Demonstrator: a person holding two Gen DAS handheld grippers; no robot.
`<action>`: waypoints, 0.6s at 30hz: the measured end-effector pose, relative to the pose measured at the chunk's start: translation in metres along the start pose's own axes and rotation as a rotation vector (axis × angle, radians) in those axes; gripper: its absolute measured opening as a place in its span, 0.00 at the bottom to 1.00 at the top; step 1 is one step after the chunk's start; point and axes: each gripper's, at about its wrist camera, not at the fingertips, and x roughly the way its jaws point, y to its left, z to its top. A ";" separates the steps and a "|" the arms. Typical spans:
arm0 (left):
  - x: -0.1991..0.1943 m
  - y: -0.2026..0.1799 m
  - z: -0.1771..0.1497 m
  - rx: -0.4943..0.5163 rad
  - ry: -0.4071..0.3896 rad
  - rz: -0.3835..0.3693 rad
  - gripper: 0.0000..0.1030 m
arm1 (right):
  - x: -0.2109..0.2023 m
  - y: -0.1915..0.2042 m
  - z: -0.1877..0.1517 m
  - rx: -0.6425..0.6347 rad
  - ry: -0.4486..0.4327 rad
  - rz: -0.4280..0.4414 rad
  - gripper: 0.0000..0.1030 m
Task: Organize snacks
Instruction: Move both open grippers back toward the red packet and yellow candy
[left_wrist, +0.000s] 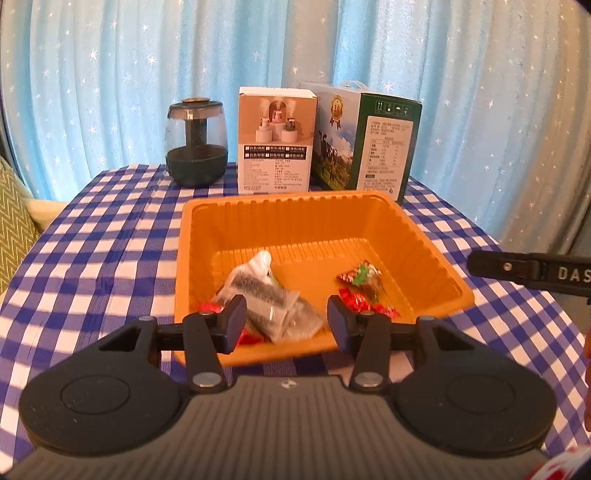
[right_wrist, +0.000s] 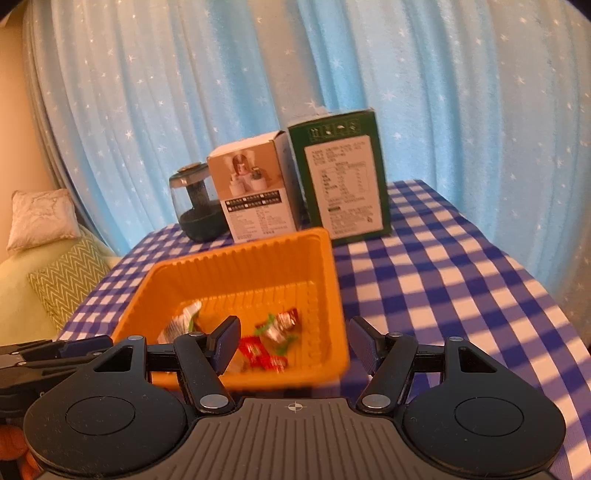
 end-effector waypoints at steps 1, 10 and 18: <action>-0.004 0.000 -0.004 -0.004 0.004 -0.002 0.44 | -0.004 -0.001 -0.003 0.007 0.004 -0.002 0.63; -0.048 -0.007 -0.048 -0.014 0.033 -0.016 0.47 | -0.050 -0.003 -0.045 0.037 0.055 -0.015 0.63; -0.074 -0.024 -0.107 0.008 0.126 -0.048 0.47 | -0.076 -0.006 -0.088 0.061 0.127 -0.045 0.63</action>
